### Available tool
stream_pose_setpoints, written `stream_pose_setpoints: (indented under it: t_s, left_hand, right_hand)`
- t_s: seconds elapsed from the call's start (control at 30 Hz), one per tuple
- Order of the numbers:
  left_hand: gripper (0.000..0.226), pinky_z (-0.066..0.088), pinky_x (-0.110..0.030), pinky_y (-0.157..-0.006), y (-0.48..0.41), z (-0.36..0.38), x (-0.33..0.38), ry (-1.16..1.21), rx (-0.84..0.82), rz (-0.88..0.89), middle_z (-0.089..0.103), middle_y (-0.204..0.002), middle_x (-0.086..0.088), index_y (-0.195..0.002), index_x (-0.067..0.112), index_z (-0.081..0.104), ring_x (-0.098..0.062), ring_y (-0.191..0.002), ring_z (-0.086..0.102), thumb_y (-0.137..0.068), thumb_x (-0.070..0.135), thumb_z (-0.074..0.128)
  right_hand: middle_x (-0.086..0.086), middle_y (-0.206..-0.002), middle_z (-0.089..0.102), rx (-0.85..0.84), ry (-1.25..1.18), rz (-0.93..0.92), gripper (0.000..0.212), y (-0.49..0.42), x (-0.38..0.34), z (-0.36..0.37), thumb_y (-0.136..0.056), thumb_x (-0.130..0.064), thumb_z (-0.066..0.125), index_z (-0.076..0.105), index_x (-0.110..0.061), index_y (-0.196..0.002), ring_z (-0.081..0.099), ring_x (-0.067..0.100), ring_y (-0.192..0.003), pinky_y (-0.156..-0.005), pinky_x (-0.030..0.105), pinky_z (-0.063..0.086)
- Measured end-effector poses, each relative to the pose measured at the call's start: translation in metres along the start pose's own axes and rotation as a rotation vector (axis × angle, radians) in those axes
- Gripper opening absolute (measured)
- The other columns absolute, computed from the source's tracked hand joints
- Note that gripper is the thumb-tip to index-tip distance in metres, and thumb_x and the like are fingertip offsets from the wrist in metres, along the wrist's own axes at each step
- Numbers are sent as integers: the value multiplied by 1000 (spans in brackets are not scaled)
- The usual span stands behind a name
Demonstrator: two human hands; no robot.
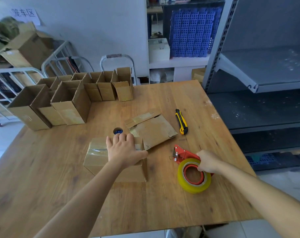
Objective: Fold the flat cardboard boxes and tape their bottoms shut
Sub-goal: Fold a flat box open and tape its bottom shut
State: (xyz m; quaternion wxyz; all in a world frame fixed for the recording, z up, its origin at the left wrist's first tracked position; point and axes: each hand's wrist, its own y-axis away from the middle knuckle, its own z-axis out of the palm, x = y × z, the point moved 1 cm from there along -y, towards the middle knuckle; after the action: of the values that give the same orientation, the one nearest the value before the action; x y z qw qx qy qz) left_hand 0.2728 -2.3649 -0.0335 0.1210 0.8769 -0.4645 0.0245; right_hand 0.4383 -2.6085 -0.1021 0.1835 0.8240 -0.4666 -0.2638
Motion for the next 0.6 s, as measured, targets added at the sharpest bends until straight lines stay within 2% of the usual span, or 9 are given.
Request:
stream_pose_setpoints:
  t_s: [0.03,0.07,0.13,0.2,0.3,0.4,0.47,0.53,0.6]
  left_hand:
    - [80,1,-55,-117,0,0,-1,5,-4,7,38,-141,-4,-134,21,38,-28,-140,18,-73,71,48]
    - [82,-1,-55,-117,1,1,-2,3,-13,13,37,-143,-5,-136,20,37,-28,-141,17,-74,72,47]
    - [87,-5,-54,-116,0,2,-3,-7,-28,8,34,-148,-6,-142,19,33,-29,-144,13,-78,77,40]
    - [75,-7,-53,-115,-2,-2,-4,84,-31,-12,33,-151,-7,-143,18,35,-27,-146,10,-88,69,31]
    - [30,4,-47,-118,-1,-14,-16,353,16,27,39,-146,-10,-123,14,47,-25,-140,22,-99,30,39]
    - [57,22,-43,-117,0,-16,-38,356,44,58,30,-153,-7,-145,10,34,-24,-140,26,-94,26,55]
    - [73,24,-48,-114,2,-13,-49,163,105,-21,31,-151,-7,-145,13,31,-29,-139,25,-88,49,58]
    - [104,20,-55,-112,6,-14,-57,41,92,-238,27,-153,-8,-148,17,19,-36,-142,19,-72,78,54]
    - [126,38,-53,-105,11,-12,-63,121,99,-366,33,-147,-10,-149,18,11,-36,-134,34,-55,91,53]
  right_hand:
    - [1,-84,63,4,2,9,11,3,0,0,-81,-9,68,59,-15,-85,61,17,-71,-59,28,47]
    - [4,-99,67,5,4,25,20,5,0,1,-84,-10,67,63,-14,-103,64,19,-85,-68,30,52]
    - [7,-128,59,56,46,71,49,13,-8,0,-90,-9,60,48,-12,-137,60,24,-110,-86,33,54]
    - [7,-132,57,254,1,85,54,26,-28,-7,-94,-10,54,39,-13,-146,60,25,-111,-87,34,54]
    - [10,-137,56,443,-294,-59,47,49,-77,-15,-98,-9,49,44,-13,-144,59,26,-114,-94,33,48]
    - [6,-139,56,385,-518,-218,41,72,-134,-12,-98,-5,46,51,-9,-139,53,19,-126,-104,25,40]
    - [6,-135,59,369,-568,-274,38,80,-164,-3,-98,-5,45,56,-5,-134,53,19,-126,-105,25,41]
    - [8,-127,64,386,-591,-274,35,83,-185,9,-97,-6,43,60,-1,-128,56,23,-122,-99,28,45]
    - [6,-120,67,431,-603,-243,33,84,-198,15,-98,-8,43,63,-2,-124,59,24,-115,-94,28,48]
